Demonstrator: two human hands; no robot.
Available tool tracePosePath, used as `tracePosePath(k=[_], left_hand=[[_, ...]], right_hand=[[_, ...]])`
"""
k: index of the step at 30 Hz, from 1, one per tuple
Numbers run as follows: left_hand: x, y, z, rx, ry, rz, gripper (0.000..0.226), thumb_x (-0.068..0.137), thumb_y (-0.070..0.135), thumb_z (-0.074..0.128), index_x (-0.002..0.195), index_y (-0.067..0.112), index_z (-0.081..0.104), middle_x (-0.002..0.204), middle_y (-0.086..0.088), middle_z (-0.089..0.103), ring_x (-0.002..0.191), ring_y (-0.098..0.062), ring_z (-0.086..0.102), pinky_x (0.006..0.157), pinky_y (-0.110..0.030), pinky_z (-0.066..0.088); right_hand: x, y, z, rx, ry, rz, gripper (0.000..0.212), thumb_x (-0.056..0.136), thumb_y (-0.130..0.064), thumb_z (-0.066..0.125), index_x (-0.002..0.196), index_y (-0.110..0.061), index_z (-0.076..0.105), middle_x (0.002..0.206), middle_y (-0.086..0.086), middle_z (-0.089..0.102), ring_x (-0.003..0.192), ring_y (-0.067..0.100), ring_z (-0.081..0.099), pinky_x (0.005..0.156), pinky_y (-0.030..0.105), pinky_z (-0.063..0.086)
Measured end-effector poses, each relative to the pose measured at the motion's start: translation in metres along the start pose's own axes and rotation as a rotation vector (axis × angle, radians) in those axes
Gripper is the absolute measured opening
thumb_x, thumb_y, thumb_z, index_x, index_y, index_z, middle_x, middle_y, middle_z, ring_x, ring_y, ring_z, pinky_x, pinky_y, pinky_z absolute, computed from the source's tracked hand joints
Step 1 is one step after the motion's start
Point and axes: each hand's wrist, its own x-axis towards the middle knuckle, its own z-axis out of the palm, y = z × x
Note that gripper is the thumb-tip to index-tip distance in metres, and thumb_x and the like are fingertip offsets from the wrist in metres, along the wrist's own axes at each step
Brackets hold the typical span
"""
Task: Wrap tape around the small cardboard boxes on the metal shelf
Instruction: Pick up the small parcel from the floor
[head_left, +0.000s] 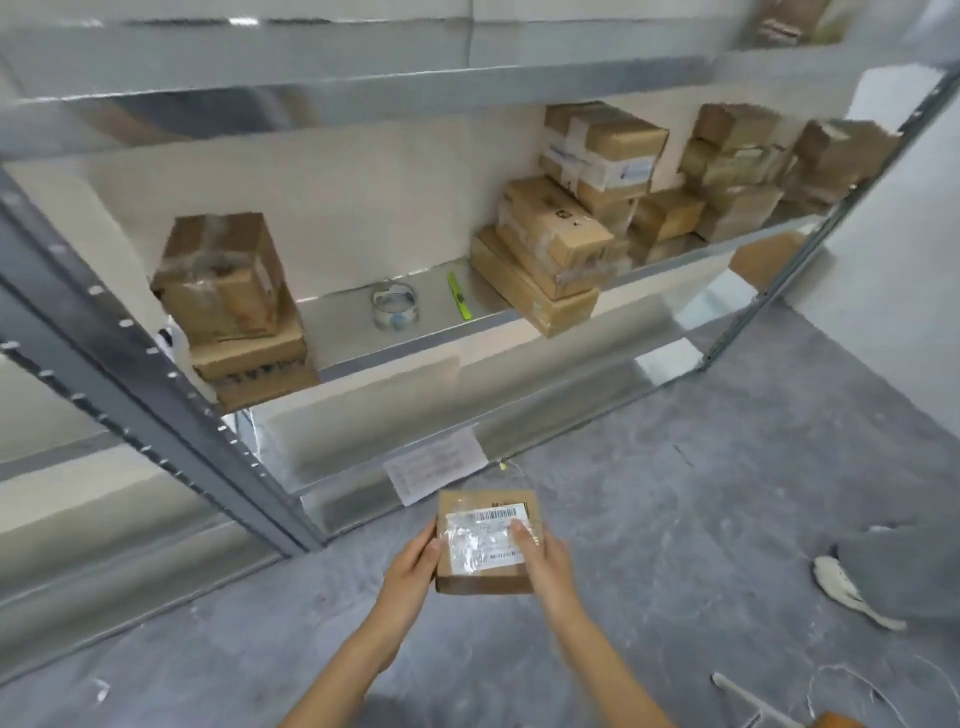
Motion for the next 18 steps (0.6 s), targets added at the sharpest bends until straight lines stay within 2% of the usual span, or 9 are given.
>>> tracePosePath(k=[3,7,8,9,11,13,14,16,18], left_hand=[[-0.014,0.008,0.013,-0.077,0.116,0.000,0.035,0.105,0.032,0.040,0.139,0.039,0.047,0.124,0.019,0.063,0.117,-0.005,0.058,0.109,-0.032,0.042],[-0.018,0.028,0.019,-0.162,0.247,0.056,0.032,0.104,0.029,0.043,0.133,0.041,0.050,0.121,0.023,0.064,0.109,0.005,0.062,0.092,-0.016,0.049],[-0.014,0.032,0.018,-0.180,0.279,0.063,0.031,0.104,0.027,0.043,0.132,0.040,0.051,0.123,0.020,0.064,0.110,0.004,0.062,0.092,-0.015,0.049],[-0.010,0.037,0.016,-0.189,0.303,0.065,0.033,0.105,0.027,0.043,0.134,0.038,0.051,0.126,0.015,0.064,0.113,0.001,0.061,0.097,-0.019,0.048],[0.003,0.046,0.010,-0.178,0.325,0.076,0.037,0.105,0.028,0.042,0.141,0.030,0.050,0.132,0.010,0.062,0.120,-0.006,0.058,0.106,-0.029,0.045],[0.019,0.057,0.003,-0.167,0.329,0.094,0.037,0.105,0.027,0.042,0.141,0.027,0.050,0.132,0.010,0.062,0.121,-0.007,0.058,0.107,-0.030,0.045],[0.028,0.064,0.000,-0.163,0.332,0.096,0.037,0.105,0.027,0.041,0.141,0.027,0.050,0.132,0.010,0.062,0.120,-0.006,0.058,0.107,-0.031,0.044],[0.046,0.077,-0.004,-0.154,0.333,0.108,0.036,0.105,0.026,0.041,0.140,0.030,0.051,0.129,0.013,0.063,0.118,-0.003,0.059,0.106,-0.029,0.045],[0.066,0.093,-0.009,-0.138,0.323,0.127,0.035,0.105,0.026,0.042,0.138,0.033,0.048,0.126,0.018,0.062,0.116,0.001,0.058,0.098,-0.019,0.046]], right_hand=[[0.009,-0.017,-0.012,-0.045,-0.124,-0.037,0.035,0.096,-0.039,0.056,0.123,-0.017,0.063,0.124,0.013,0.059,0.114,0.024,0.059,0.104,0.043,0.044],[0.023,-0.051,-0.013,-0.062,-0.257,-0.118,0.033,0.097,-0.036,0.054,0.121,-0.015,0.064,0.123,0.012,0.061,0.115,0.023,0.059,0.104,0.043,0.045],[0.029,-0.059,-0.010,-0.064,-0.285,-0.132,0.033,0.097,-0.034,0.054,0.121,-0.014,0.064,0.122,0.012,0.062,0.115,0.023,0.059,0.103,0.042,0.046],[0.035,-0.066,-0.006,-0.055,-0.305,-0.147,0.031,0.097,-0.032,0.055,0.119,-0.013,0.065,0.120,0.010,0.064,0.112,0.022,0.062,0.101,0.040,0.048],[0.046,-0.079,0.000,-0.042,-0.315,-0.163,0.028,0.097,-0.031,0.055,0.115,-0.012,0.067,0.112,0.006,0.069,0.102,0.014,0.067,0.088,0.024,0.053],[0.060,-0.090,0.004,-0.050,-0.305,-0.163,0.026,0.097,-0.031,0.056,0.111,-0.014,0.069,0.106,0.002,0.072,0.089,0.001,0.068,0.069,0.008,0.049],[0.068,-0.094,0.006,-0.055,-0.303,-0.161,0.026,0.097,-0.032,0.056,0.110,-0.015,0.069,0.107,0.002,0.071,0.087,0.000,0.068,0.067,0.007,0.047],[0.083,-0.108,0.008,-0.048,-0.301,-0.148,0.029,0.096,-0.037,0.056,0.113,-0.017,0.067,0.113,0.004,0.068,0.097,0.008,0.067,0.078,0.016,0.051],[0.104,-0.124,0.010,-0.037,-0.287,-0.134,0.033,0.095,-0.041,0.056,0.116,-0.017,0.066,0.119,0.009,0.063,0.108,0.018,0.063,0.096,0.033,0.050]])
